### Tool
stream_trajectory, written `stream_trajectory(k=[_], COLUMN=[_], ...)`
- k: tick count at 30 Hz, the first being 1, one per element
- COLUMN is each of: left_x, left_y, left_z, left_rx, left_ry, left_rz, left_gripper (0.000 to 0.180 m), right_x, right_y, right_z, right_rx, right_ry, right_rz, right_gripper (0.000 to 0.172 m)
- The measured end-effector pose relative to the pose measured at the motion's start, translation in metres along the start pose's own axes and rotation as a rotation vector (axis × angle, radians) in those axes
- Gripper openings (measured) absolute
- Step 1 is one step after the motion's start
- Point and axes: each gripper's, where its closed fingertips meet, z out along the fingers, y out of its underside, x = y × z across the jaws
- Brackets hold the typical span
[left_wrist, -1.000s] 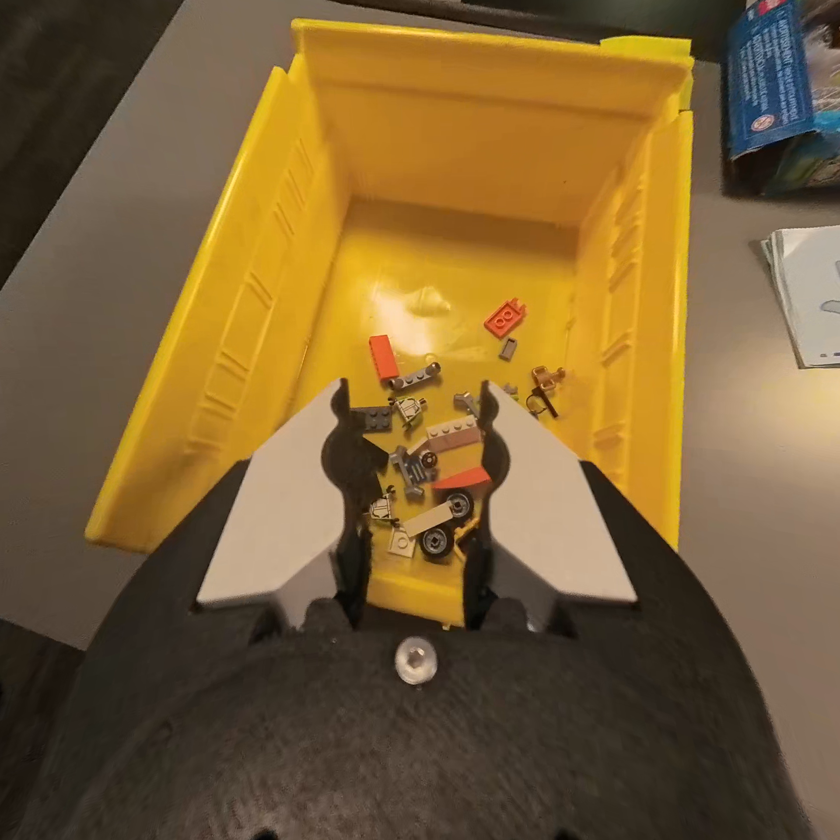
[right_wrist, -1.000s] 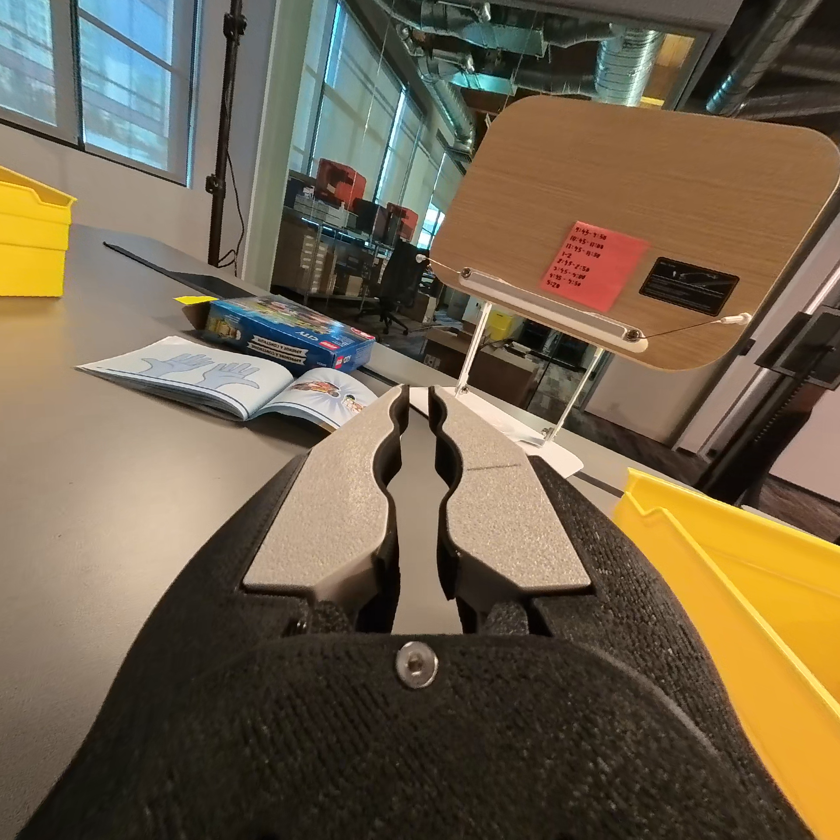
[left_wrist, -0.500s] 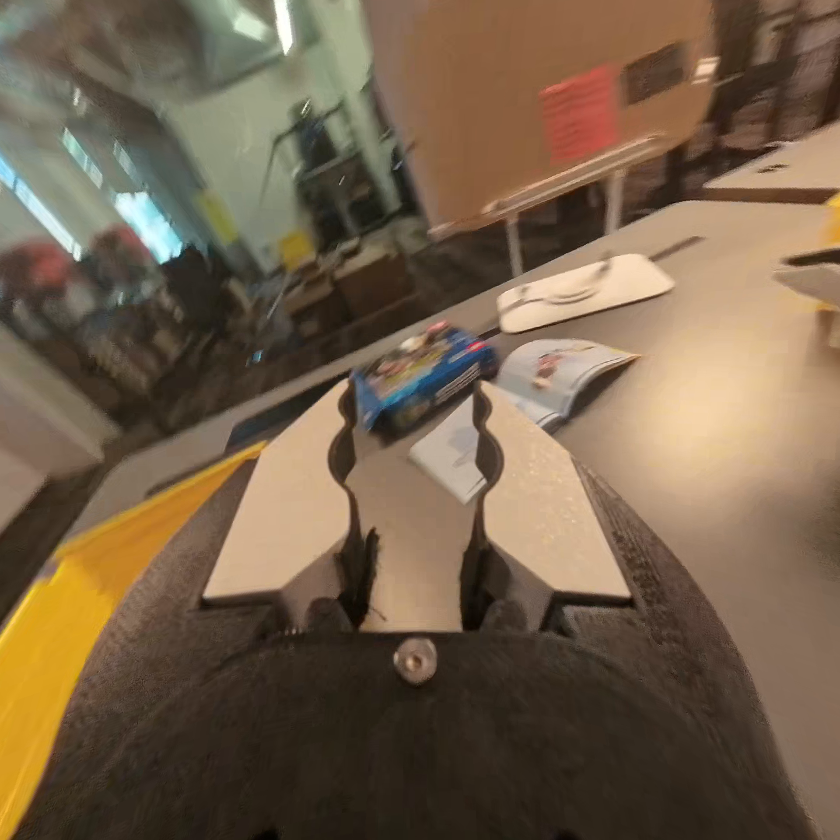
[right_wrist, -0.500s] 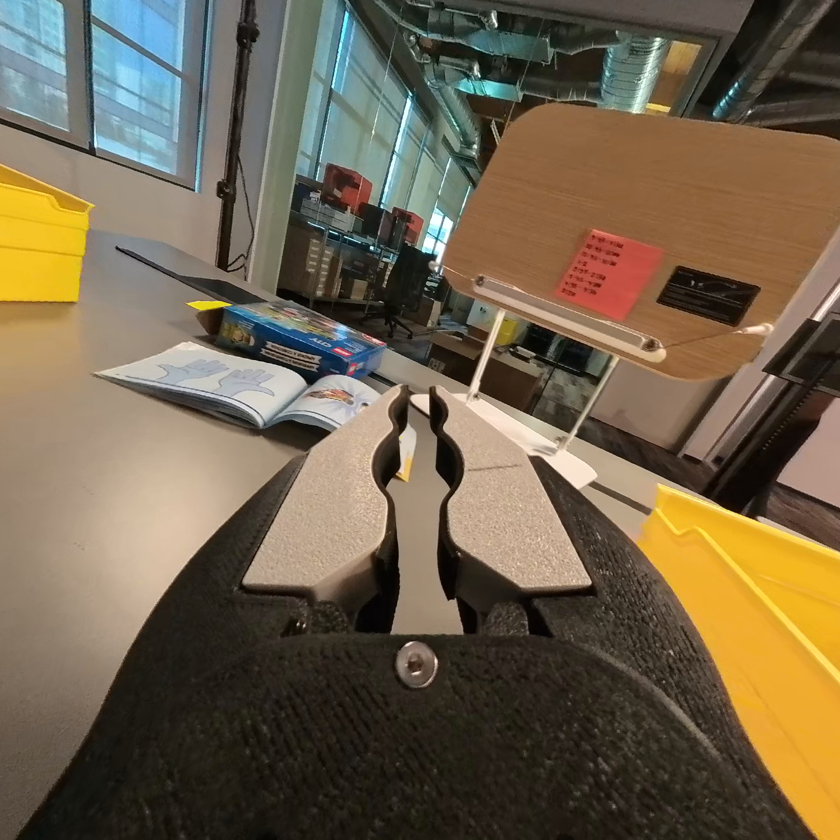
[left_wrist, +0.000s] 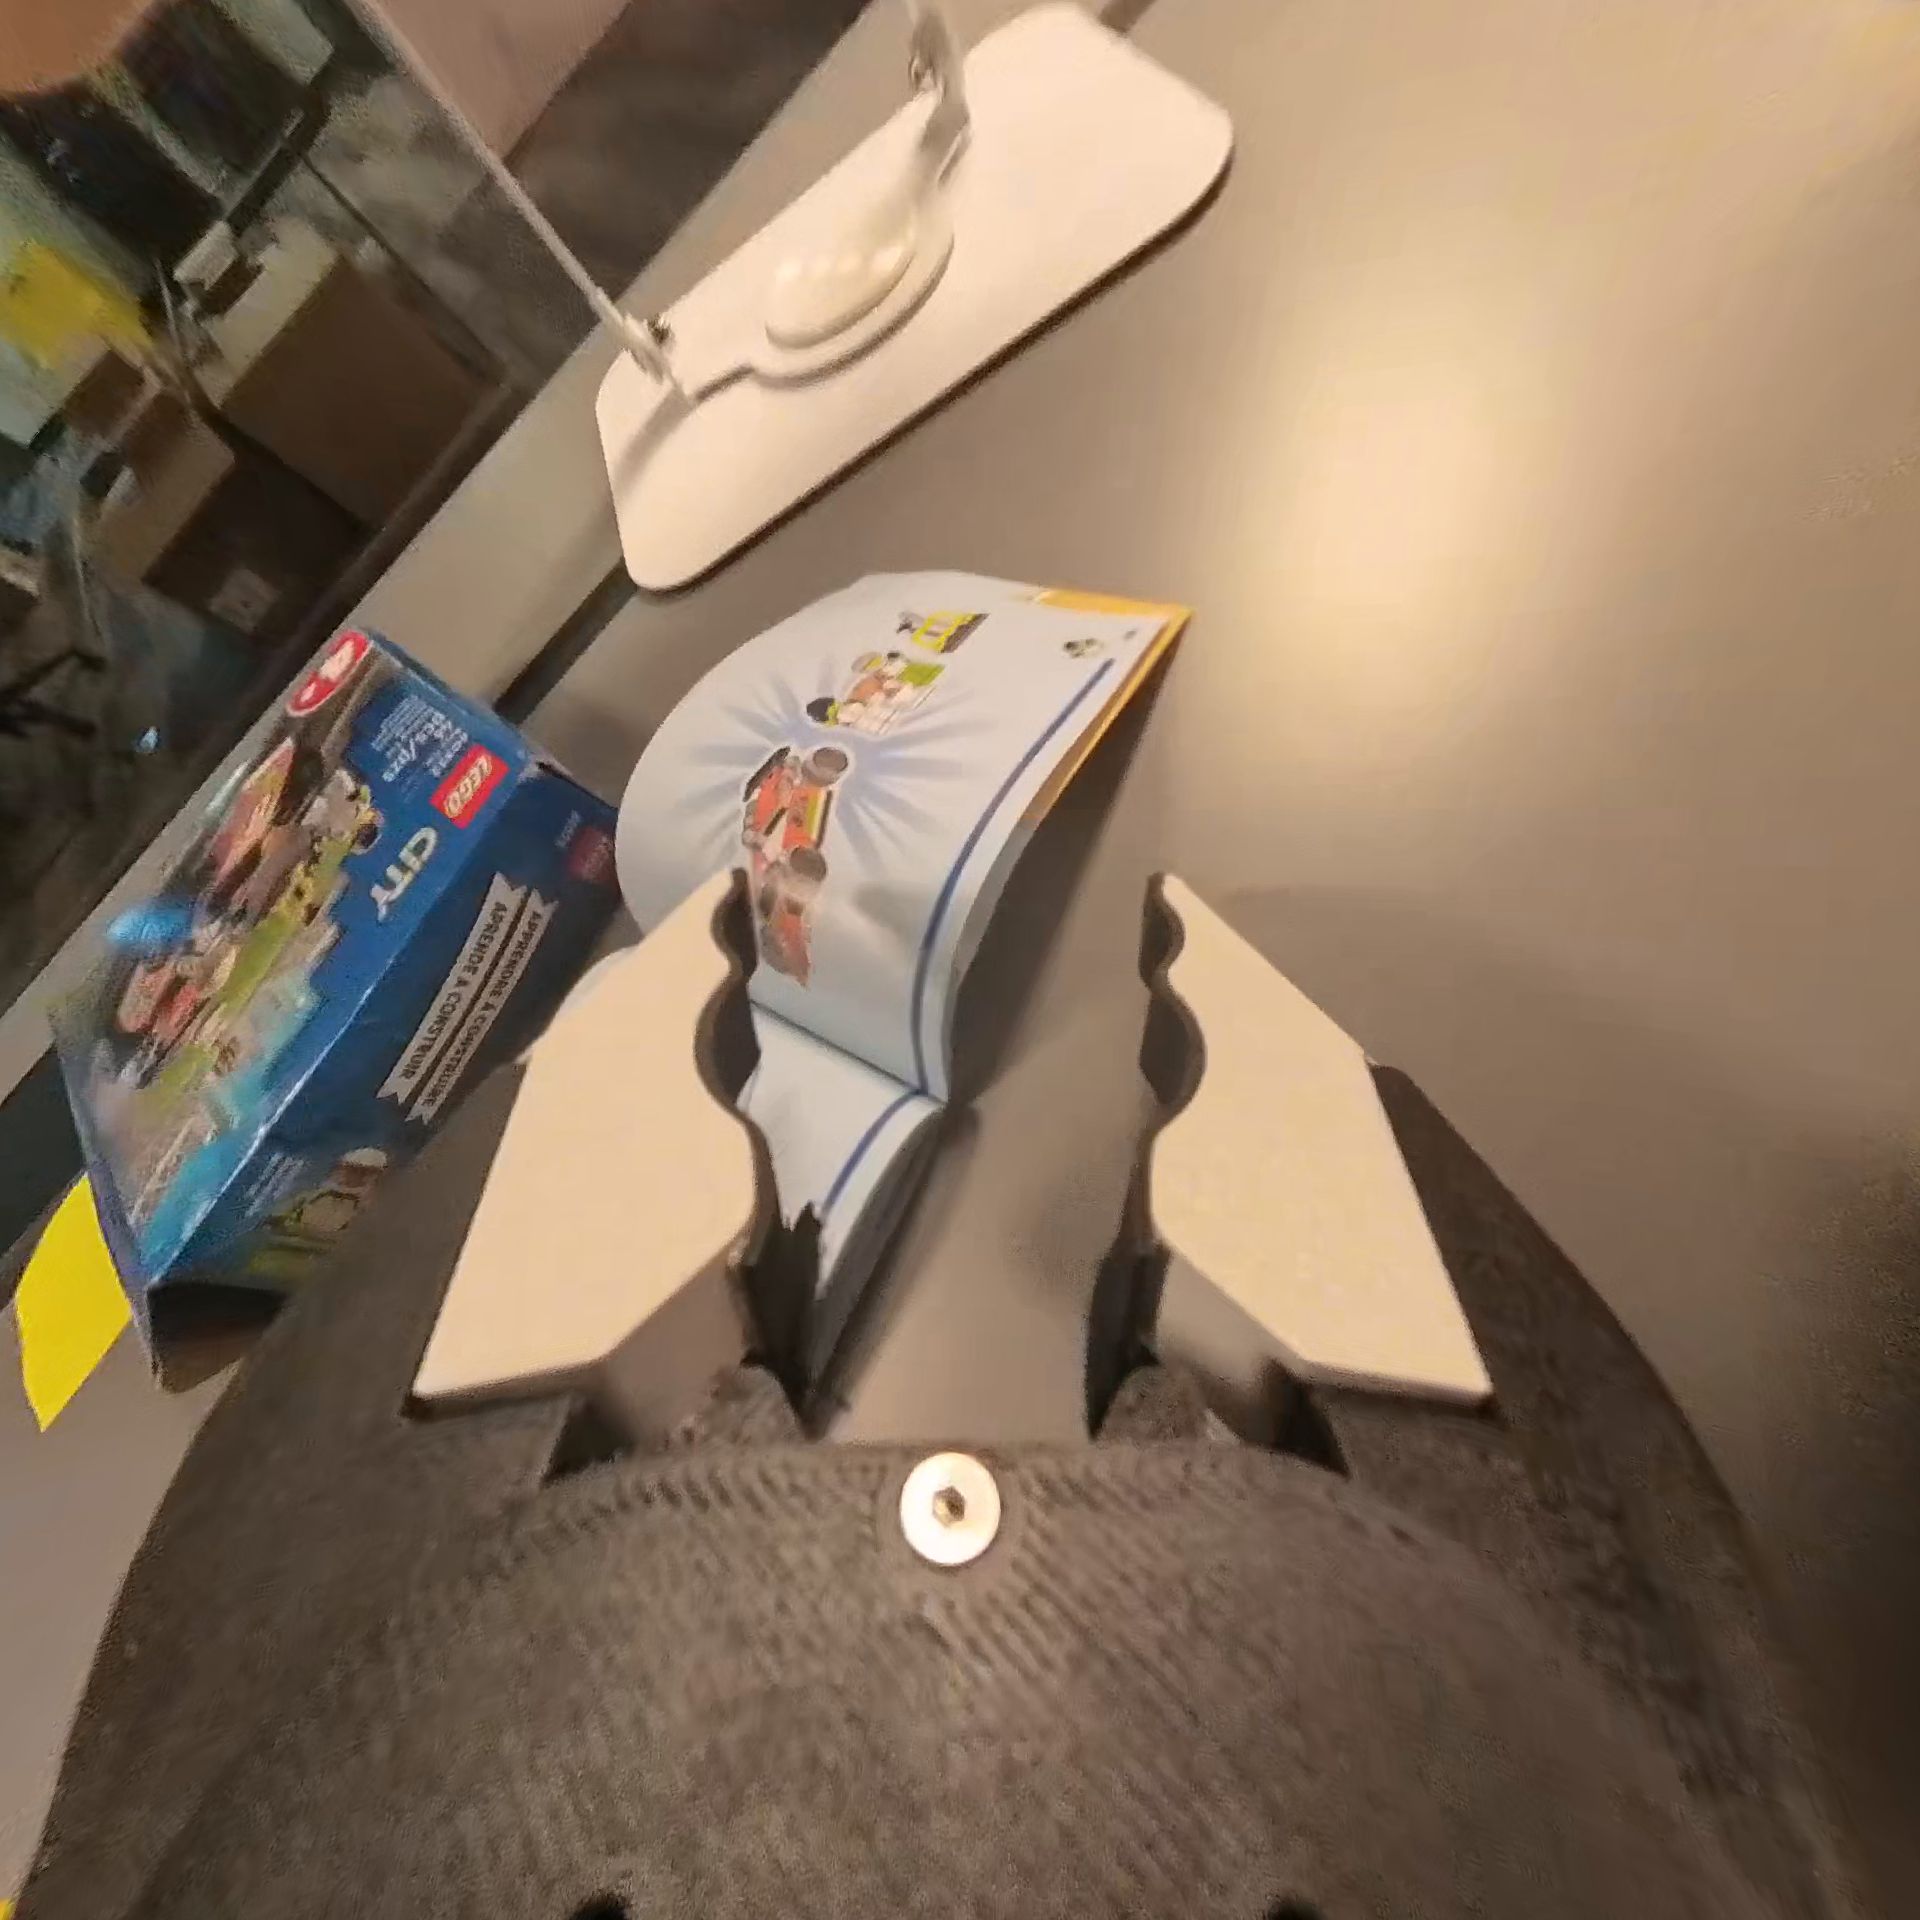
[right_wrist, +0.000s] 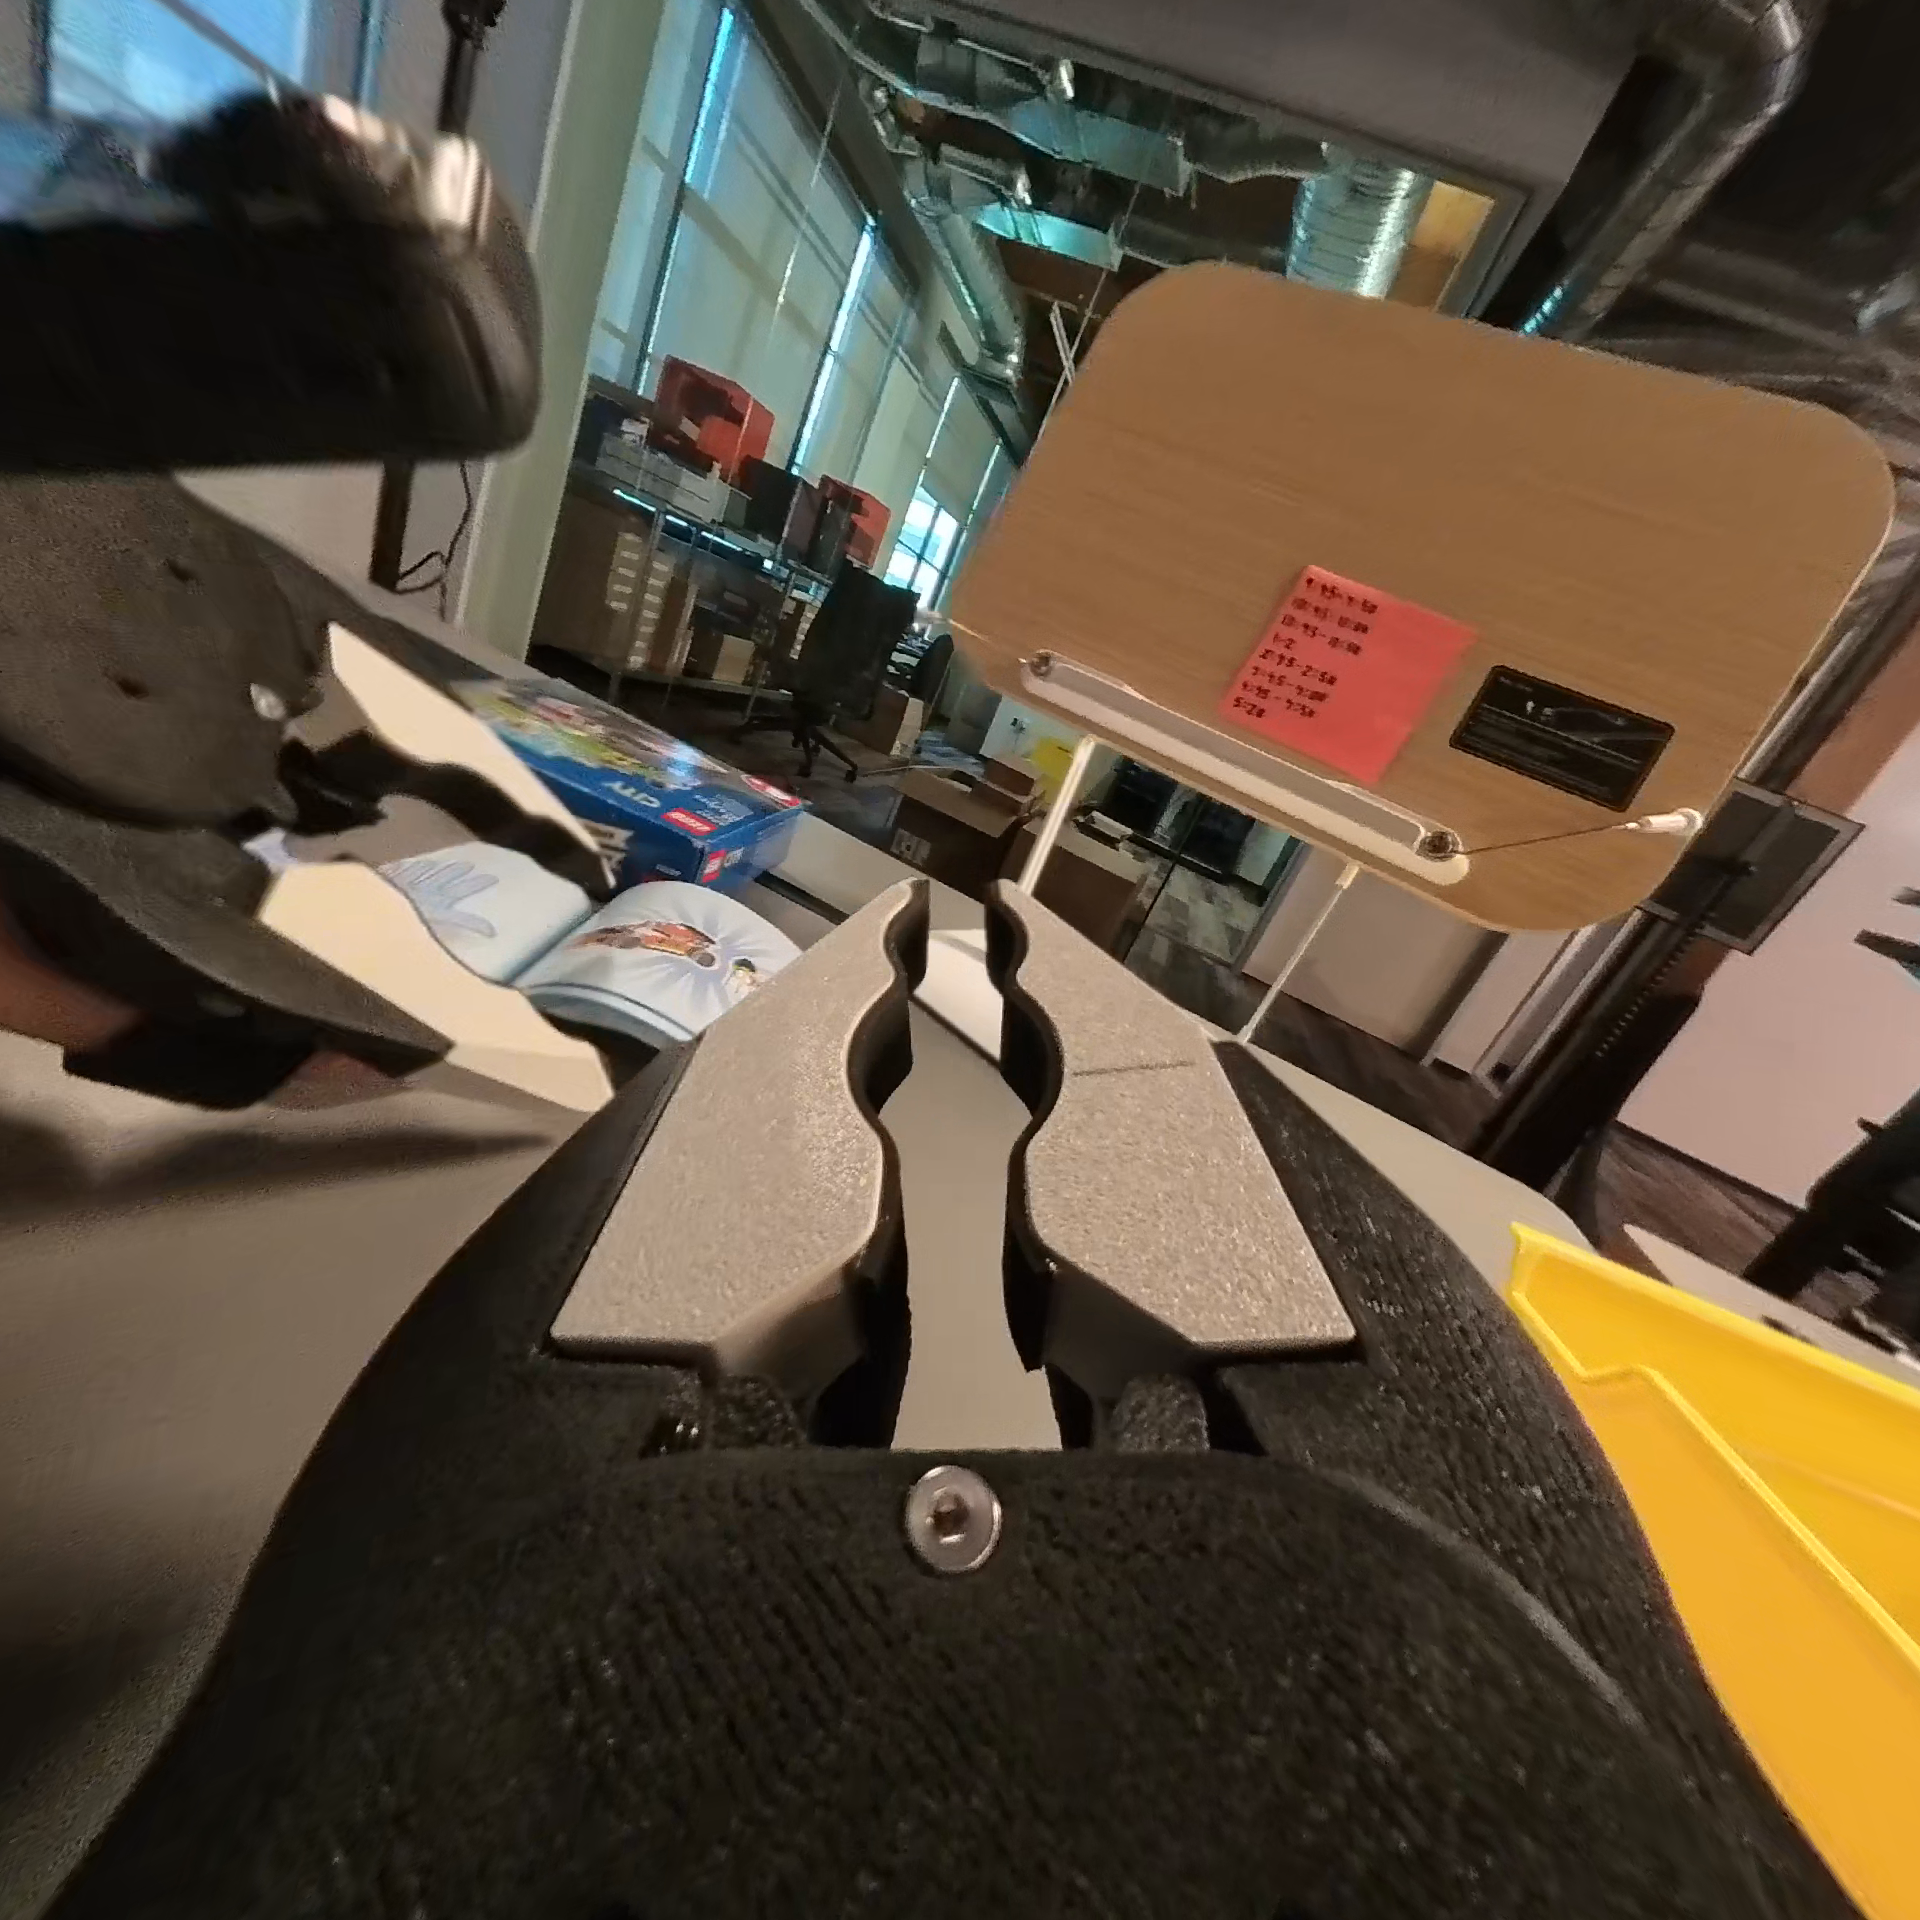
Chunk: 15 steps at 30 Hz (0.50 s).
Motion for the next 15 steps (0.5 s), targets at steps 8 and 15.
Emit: stream_trajectory(k=[8, 15], left_x=[-0.025, -0.051], left_y=[0.008, 0.01], left_z=[-0.004, -0.031], left_rx=[0.052, 0.246], left_ry=[-0.031, 0.103], left_rz=[-0.206, -0.649], left_gripper=[0.046, 0.031], right_x=[0.0, -0.036], right_y=[0.003, -0.004], right_z=[0.018, 0.032], right_rx=[-0.007, -0.012], right_ry=[0.017, -0.06], right_rz=[0.036, -0.02], right_gripper=[0.01, 0.01])
